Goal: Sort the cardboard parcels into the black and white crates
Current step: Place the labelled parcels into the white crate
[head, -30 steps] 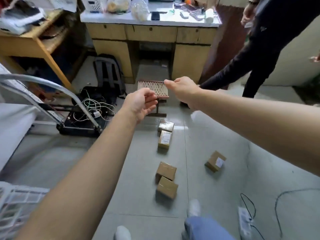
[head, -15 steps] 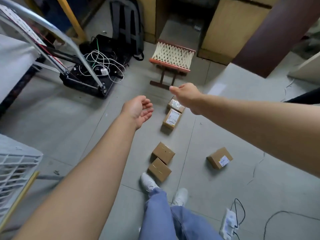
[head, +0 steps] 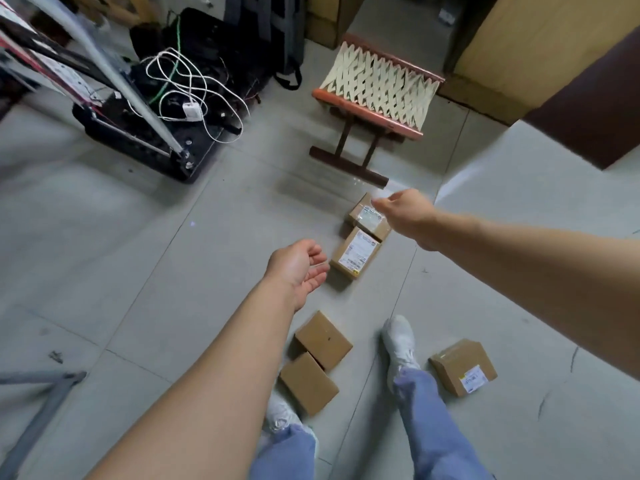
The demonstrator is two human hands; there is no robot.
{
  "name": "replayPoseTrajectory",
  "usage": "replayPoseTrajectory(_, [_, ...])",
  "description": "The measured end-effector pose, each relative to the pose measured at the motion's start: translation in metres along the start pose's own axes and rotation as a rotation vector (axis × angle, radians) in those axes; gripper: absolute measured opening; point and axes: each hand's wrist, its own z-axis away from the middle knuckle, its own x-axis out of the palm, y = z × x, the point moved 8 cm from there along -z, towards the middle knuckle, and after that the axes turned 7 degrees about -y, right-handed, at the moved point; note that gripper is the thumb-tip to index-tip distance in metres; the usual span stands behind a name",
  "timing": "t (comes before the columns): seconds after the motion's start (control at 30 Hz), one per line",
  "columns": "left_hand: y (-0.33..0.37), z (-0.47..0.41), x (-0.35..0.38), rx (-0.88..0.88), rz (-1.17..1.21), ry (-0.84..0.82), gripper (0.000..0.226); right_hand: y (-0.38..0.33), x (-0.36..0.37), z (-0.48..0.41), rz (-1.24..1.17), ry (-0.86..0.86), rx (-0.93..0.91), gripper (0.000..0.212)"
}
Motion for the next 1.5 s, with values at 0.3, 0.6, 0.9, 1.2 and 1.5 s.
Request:
replayPoseTrajectory(0.3, [-0.087,-0.184,0.015,-0.128,0.085,0.179,0.019,0.091,0.069,-0.187,0.207,-0.207,0.007,0.046])
replayPoseTrajectory(0.6, [-0.150,-0.310,0.023,-0.229,0.081,0.255,0.034,0.161,0.127,-0.302,0.233,-0.328,0.010,0.048])
replayPoseTrajectory(0.9, [-0.184,-0.380,0.040,-0.260,0.227,0.156,0.033,0.211,0.169,-0.351,0.174,-0.331,0.038,0.042])
replayPoseTrajectory(1.2, [-0.115,-0.321,0.009,-0.111,0.190,0.240,0.034,0.144,0.134,-0.305,0.049,-0.180,-0.062,0.044])
replayPoseTrajectory(1.5, [0.074,-0.102,-0.037,0.188,0.227,0.311,0.031,-0.078,0.054,-0.136,-0.108,-0.188,-0.321,0.059])
